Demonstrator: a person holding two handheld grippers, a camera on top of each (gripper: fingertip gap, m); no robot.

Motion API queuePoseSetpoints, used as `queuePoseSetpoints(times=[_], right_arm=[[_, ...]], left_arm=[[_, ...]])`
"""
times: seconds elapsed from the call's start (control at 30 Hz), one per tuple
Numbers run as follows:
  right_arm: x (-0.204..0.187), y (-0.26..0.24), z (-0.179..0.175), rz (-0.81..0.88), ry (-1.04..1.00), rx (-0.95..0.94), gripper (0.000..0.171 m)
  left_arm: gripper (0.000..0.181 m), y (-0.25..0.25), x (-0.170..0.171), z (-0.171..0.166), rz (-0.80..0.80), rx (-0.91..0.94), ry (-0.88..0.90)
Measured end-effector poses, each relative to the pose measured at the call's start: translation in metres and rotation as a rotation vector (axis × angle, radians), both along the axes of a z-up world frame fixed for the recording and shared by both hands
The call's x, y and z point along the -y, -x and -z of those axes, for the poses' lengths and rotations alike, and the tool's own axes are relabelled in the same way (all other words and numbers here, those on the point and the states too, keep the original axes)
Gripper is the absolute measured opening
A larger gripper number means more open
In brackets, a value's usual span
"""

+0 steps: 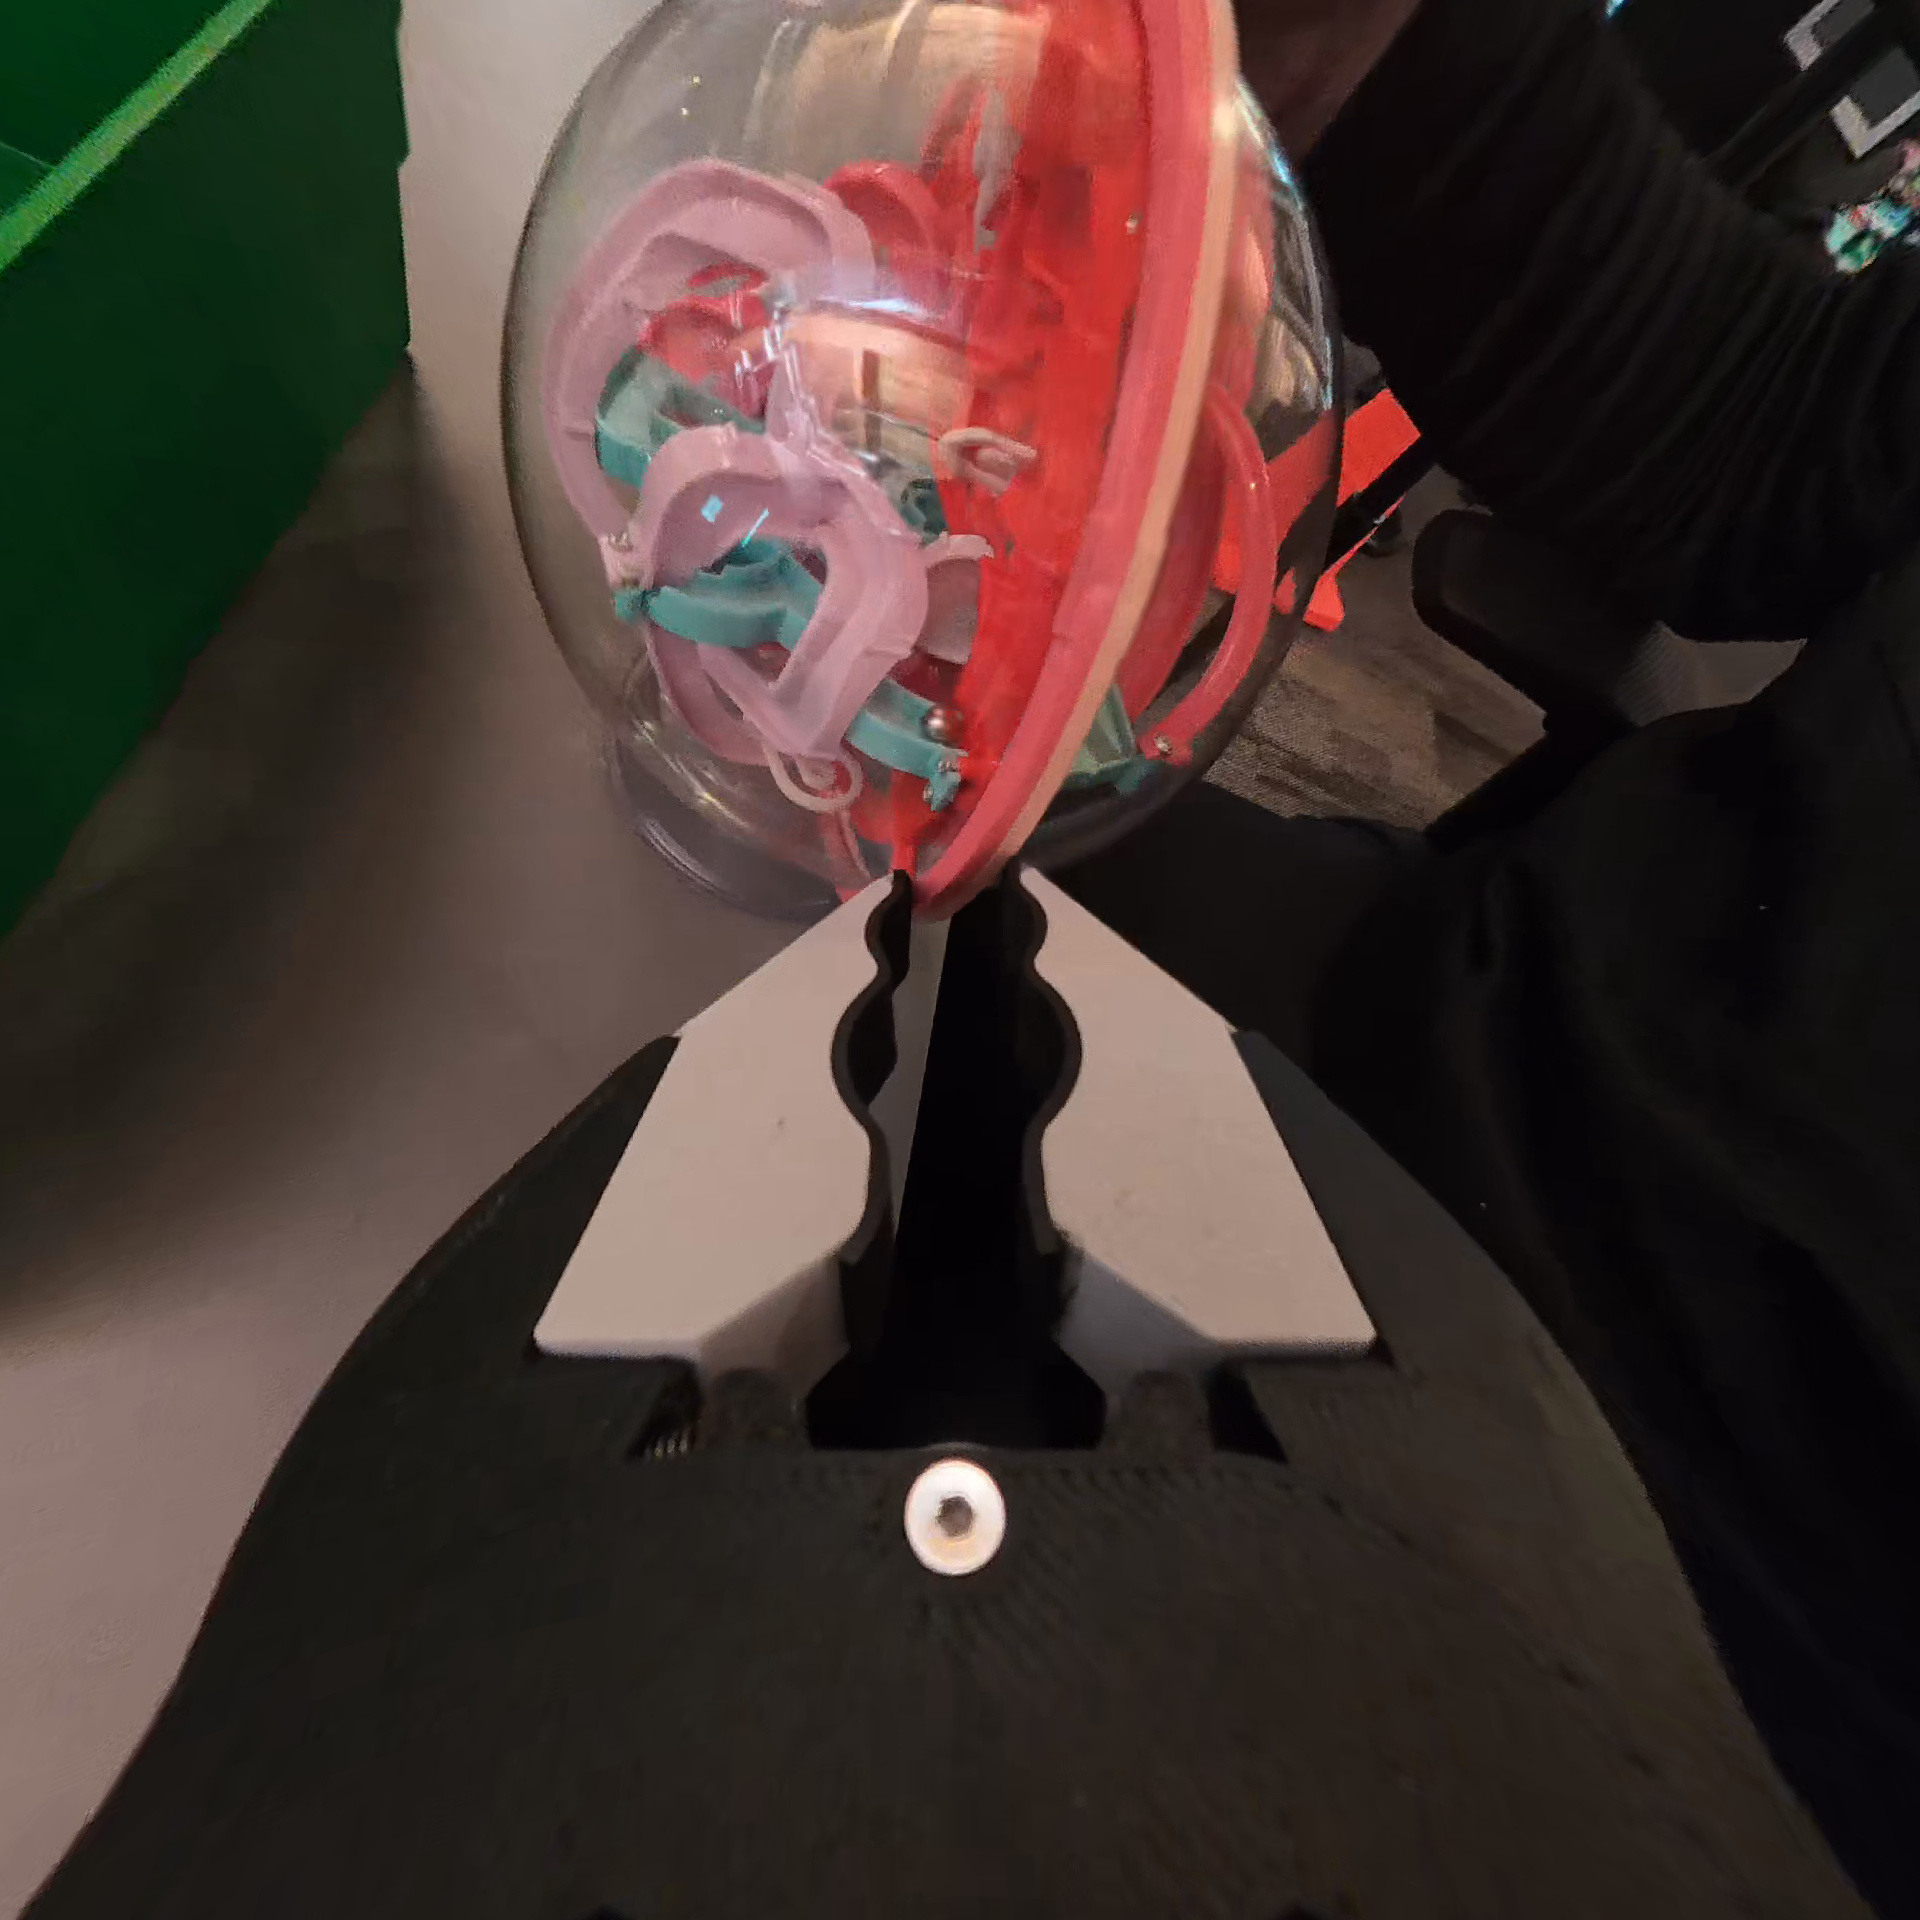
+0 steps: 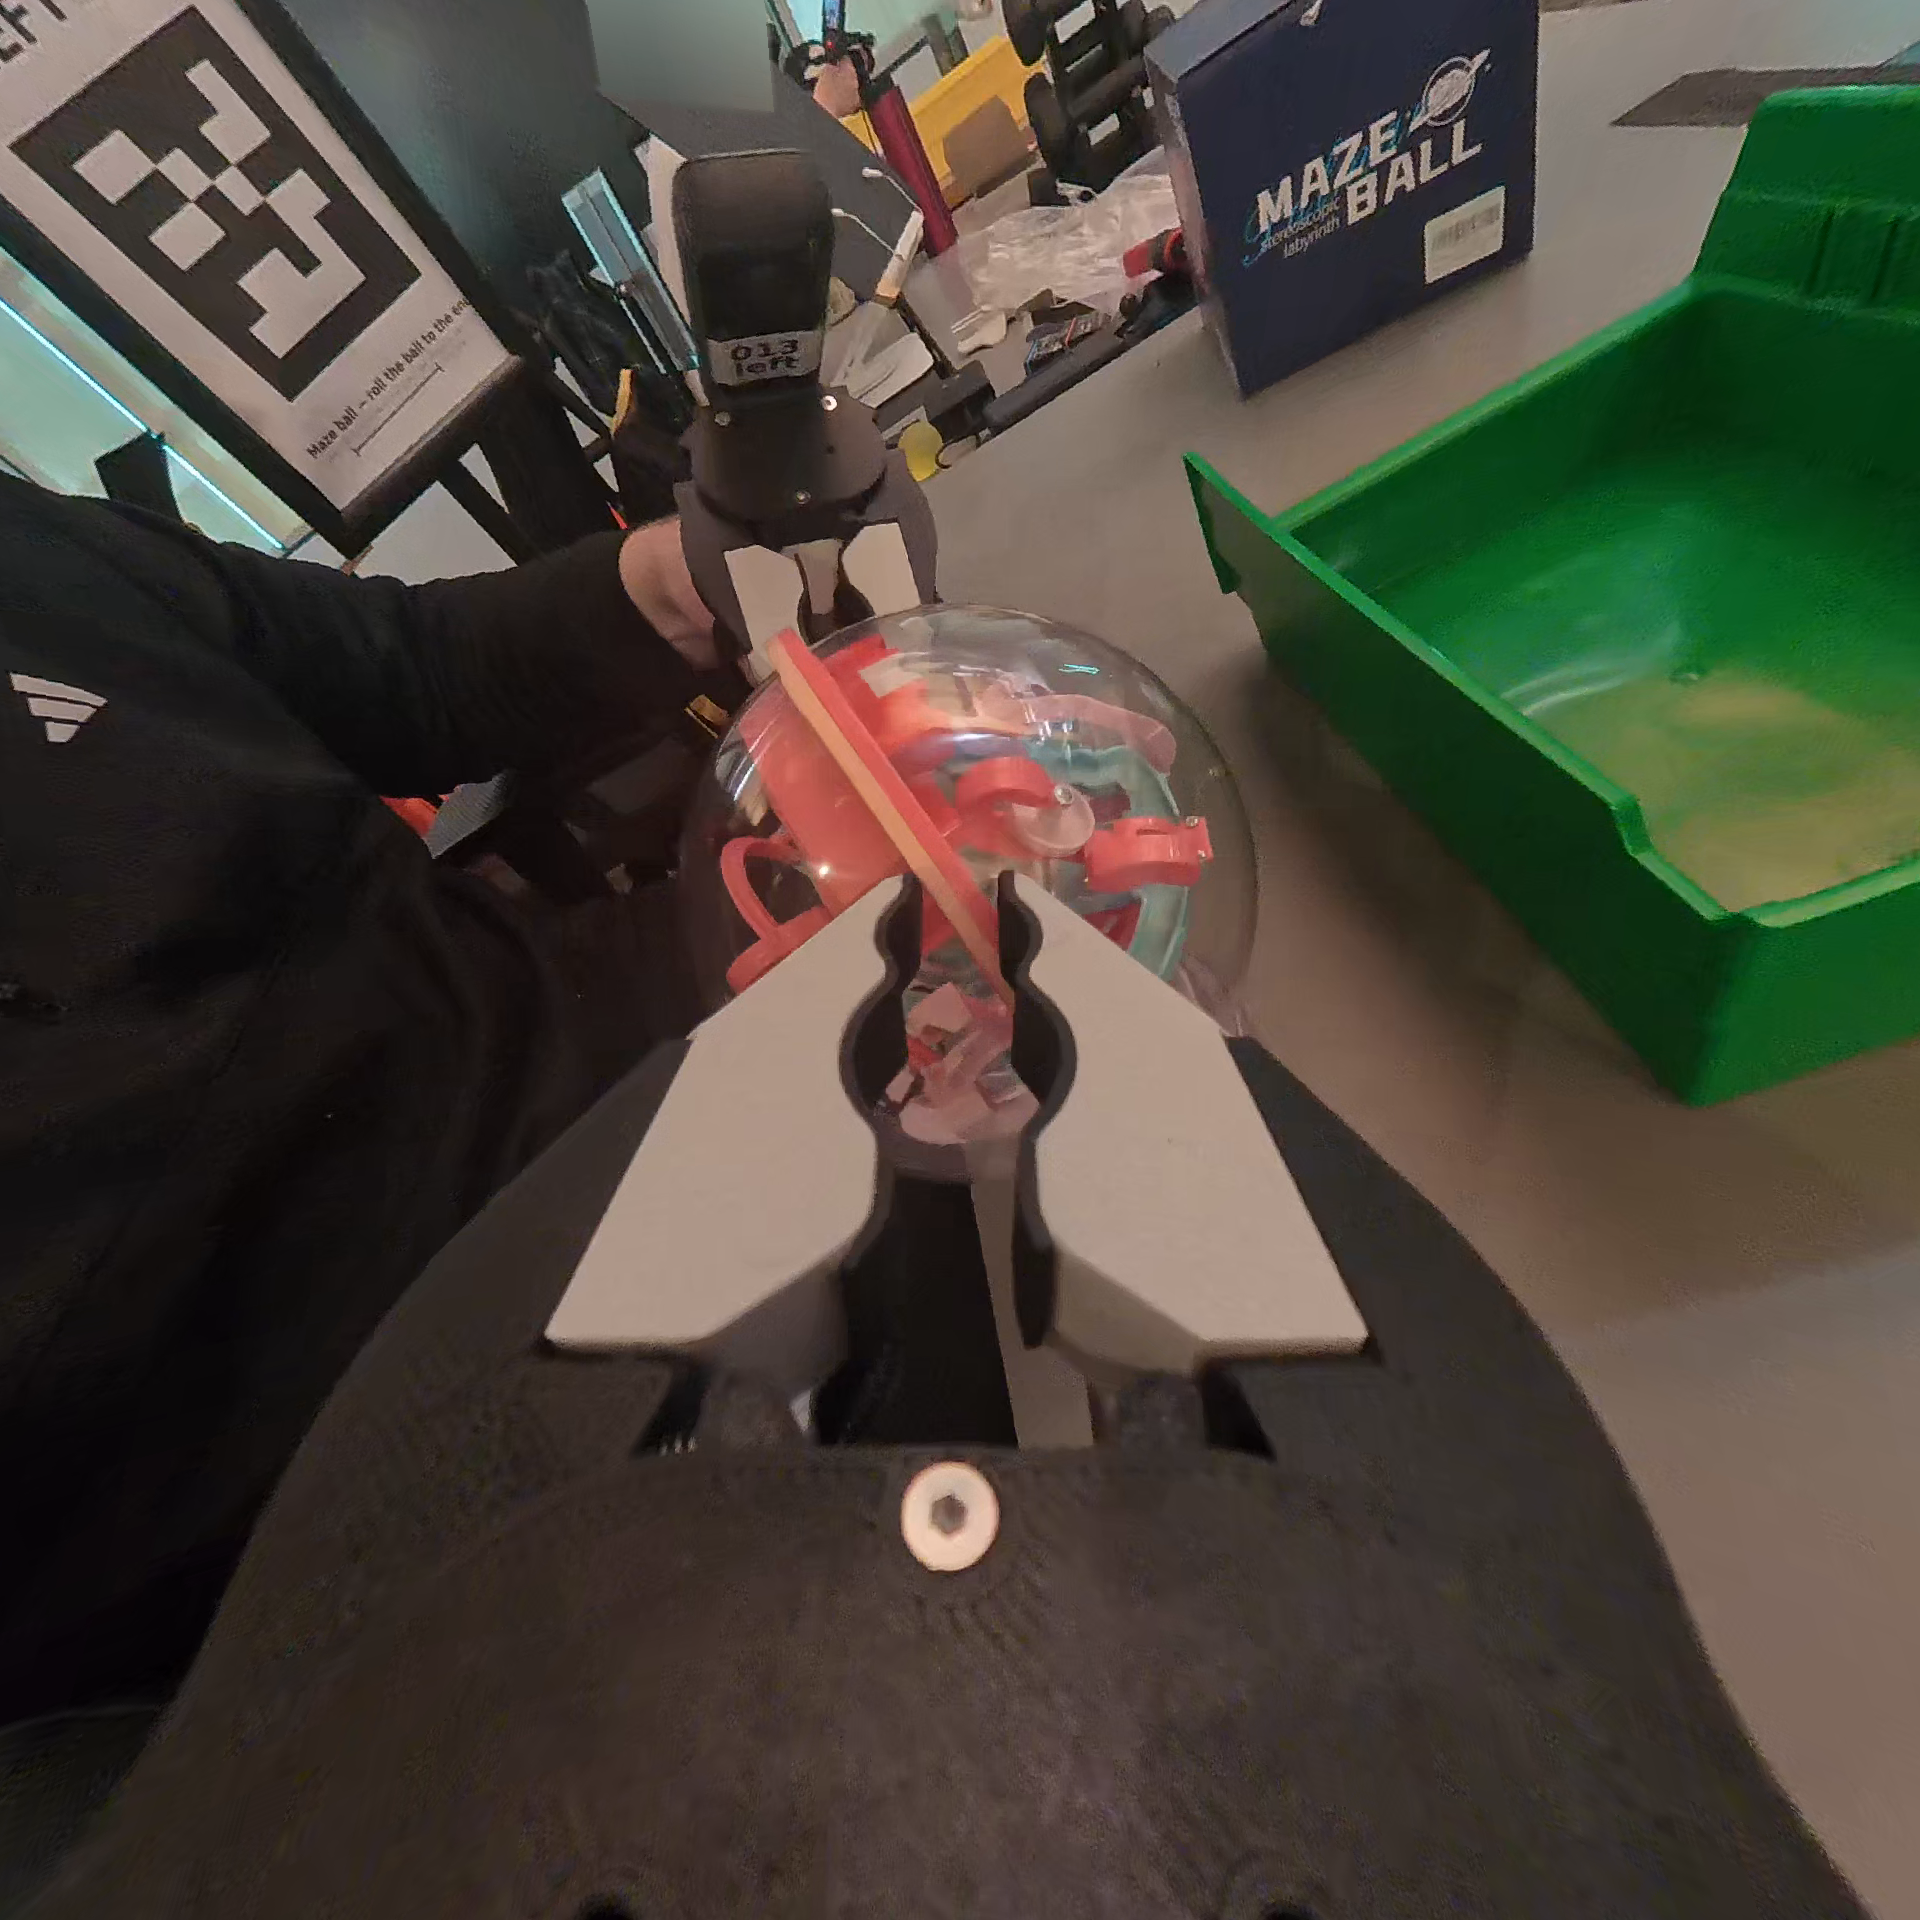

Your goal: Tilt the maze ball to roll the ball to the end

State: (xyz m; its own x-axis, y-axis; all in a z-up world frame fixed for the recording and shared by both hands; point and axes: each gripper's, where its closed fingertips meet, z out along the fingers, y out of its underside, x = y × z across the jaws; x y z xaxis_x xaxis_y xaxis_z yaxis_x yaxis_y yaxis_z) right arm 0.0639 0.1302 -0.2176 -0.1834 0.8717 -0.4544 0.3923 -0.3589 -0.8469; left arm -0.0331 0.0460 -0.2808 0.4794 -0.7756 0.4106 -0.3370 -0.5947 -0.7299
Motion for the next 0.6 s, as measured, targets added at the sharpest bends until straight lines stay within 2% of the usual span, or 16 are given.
queuePoseSetpoints(times=[0.6], right_arm=[[-0.0001, -0.0030, 0.0002, 0.003, -0.035, -0.028, 0.011]], left_arm=[[0.009, -0.0024, 0.0003, -0.0006, 0.013, -0.052, -0.087]])
